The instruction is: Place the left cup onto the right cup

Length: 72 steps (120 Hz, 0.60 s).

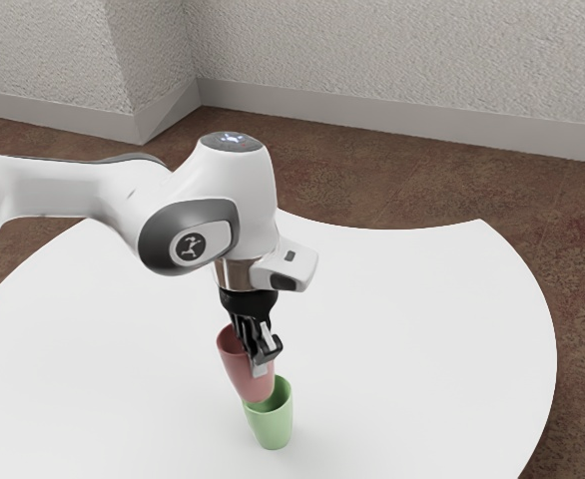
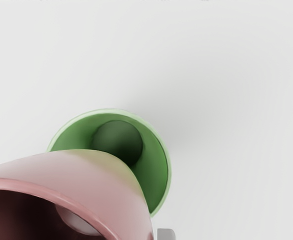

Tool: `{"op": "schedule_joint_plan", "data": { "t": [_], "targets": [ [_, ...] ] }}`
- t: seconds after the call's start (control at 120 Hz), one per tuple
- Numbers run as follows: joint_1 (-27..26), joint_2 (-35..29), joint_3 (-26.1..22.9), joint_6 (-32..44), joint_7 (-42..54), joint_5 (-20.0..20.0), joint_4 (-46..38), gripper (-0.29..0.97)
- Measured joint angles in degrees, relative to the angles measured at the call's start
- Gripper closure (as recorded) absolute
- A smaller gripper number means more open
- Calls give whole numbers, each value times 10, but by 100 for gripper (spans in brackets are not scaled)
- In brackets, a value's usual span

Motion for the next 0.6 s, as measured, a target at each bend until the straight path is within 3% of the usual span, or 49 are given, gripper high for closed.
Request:
{"op": "schedule_joint_plan", "data": {
  "t": [0.6],
  "targets": [
    [-4,3,0,6,1,0,2,78]
  ]
}}
